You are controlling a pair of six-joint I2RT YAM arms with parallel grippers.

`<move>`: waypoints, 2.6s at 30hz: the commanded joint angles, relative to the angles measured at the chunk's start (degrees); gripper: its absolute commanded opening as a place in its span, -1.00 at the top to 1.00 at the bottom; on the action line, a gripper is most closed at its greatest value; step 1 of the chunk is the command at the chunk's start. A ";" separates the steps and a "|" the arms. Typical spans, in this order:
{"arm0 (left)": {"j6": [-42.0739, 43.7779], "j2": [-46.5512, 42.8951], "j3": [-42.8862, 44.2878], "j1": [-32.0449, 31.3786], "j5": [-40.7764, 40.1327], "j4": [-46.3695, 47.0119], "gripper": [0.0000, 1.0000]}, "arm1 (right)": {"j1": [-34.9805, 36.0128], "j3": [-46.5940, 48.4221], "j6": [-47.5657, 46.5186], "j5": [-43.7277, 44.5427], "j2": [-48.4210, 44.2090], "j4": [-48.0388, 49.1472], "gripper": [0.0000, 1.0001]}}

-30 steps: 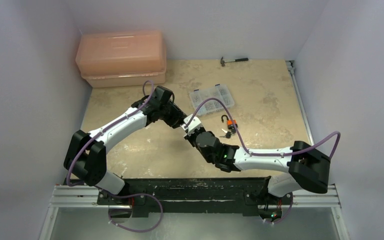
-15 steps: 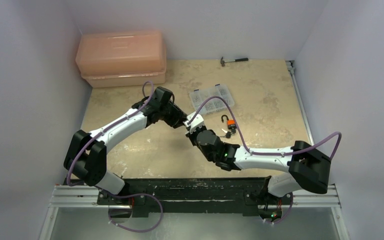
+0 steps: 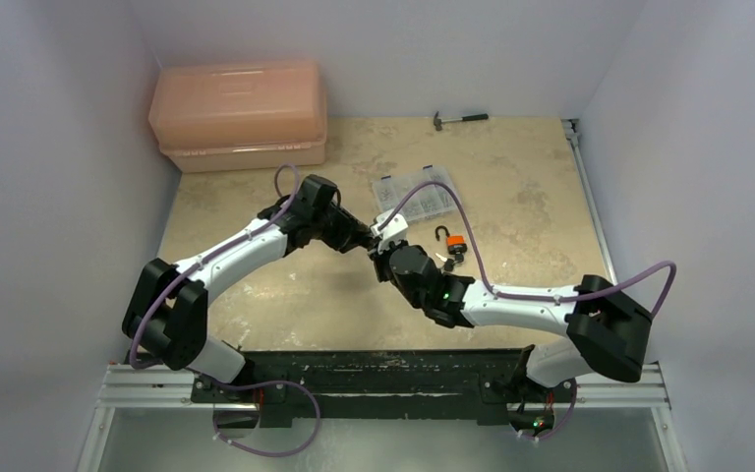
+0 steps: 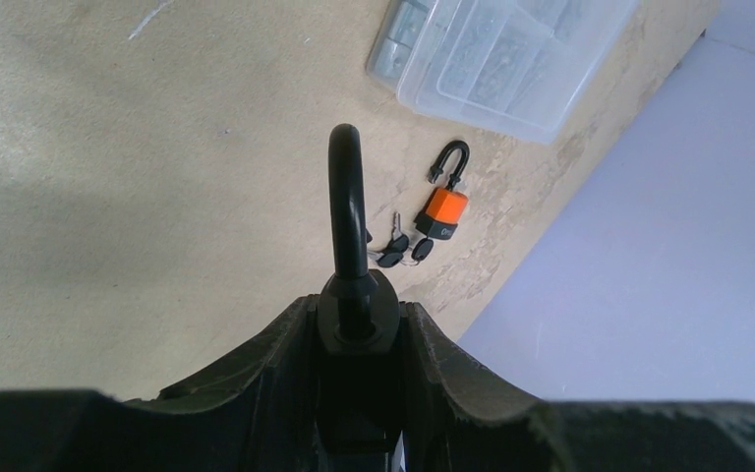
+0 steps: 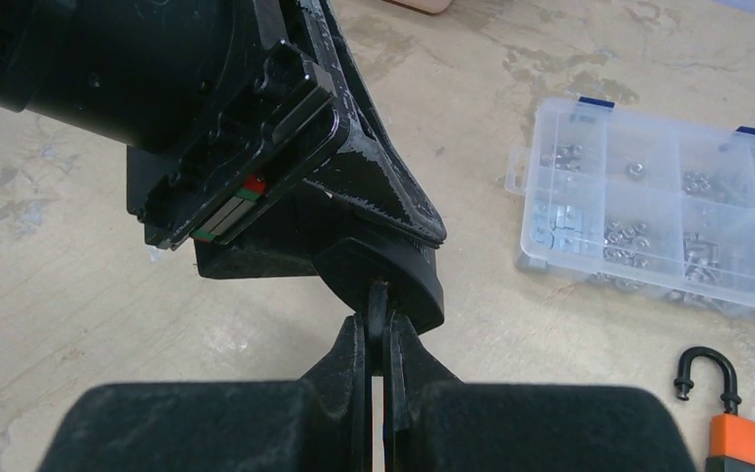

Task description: Unlock with the key

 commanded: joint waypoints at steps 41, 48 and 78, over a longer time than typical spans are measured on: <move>11.87 -11.97 -5.47 2.85 14.96 26.80 1.00 | -16.12 0.02 24.63 -47.54 -22.75 -19.83 -0.96; 17.27 -13.08 -6.03 3.37 19.39 33.91 1.00 | -23.30 -1.37 29.30 -57.10 -23.11 -13.51 -0.98; 15.20 -20.12 -10.33 3.38 26.85 56.70 1.00 | -28.45 -2.54 55.72 -70.78 -15.13 24.31 -0.76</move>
